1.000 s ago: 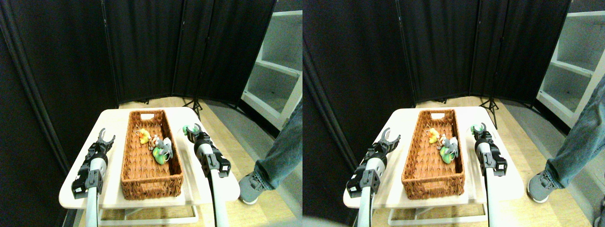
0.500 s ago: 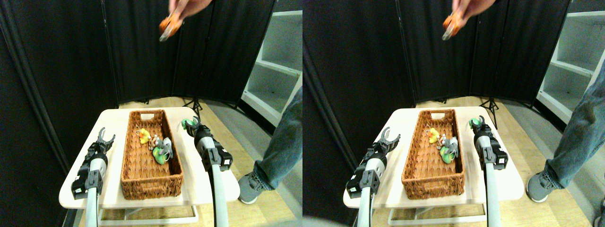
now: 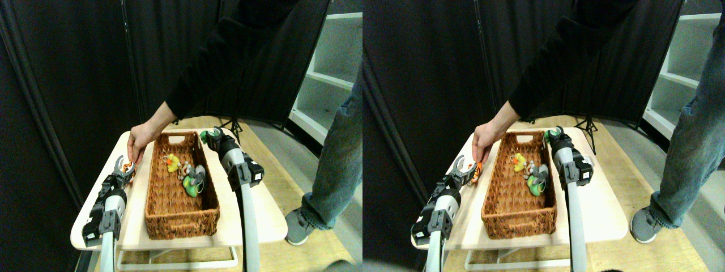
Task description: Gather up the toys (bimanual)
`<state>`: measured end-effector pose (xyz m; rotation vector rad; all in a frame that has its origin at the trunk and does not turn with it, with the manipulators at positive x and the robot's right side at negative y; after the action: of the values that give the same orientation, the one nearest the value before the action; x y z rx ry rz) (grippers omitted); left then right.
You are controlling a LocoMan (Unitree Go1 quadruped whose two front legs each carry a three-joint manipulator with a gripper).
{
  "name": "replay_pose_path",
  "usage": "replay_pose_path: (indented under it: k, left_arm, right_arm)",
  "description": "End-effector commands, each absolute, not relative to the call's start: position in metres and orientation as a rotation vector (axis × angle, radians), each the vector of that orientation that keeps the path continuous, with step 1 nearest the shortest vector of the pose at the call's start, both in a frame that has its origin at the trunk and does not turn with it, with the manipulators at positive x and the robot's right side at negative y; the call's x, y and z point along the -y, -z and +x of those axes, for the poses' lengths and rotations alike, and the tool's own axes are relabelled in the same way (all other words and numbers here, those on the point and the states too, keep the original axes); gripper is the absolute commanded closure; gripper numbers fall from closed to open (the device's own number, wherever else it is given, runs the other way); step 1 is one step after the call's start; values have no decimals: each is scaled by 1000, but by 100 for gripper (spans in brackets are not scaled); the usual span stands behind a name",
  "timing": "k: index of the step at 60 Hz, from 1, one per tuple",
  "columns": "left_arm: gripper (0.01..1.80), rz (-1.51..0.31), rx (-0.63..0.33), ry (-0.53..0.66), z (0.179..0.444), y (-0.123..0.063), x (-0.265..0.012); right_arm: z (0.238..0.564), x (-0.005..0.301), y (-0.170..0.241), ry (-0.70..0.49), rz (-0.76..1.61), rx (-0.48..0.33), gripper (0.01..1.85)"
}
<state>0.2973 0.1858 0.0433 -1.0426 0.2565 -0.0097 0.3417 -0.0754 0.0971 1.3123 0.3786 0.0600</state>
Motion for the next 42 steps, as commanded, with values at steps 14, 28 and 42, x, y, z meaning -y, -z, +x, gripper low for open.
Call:
replay_pose_path:
  k: [14, 28, 42]
  left_arm:
    - [155, -1039, -196, 59, 287, -57, -189]
    - [155, -1034, -195, 56, 284, -57, -191]
    - [153, -1048, -184, 52, 285, -55, -191]
  right_arm:
    - [342, 53, -83, -99, 1359, -396, 178]
    - [338, 44, -71, -118, 1355, -437, 179]
    - [343, 48, -63, -68, 1320, -462, 152]
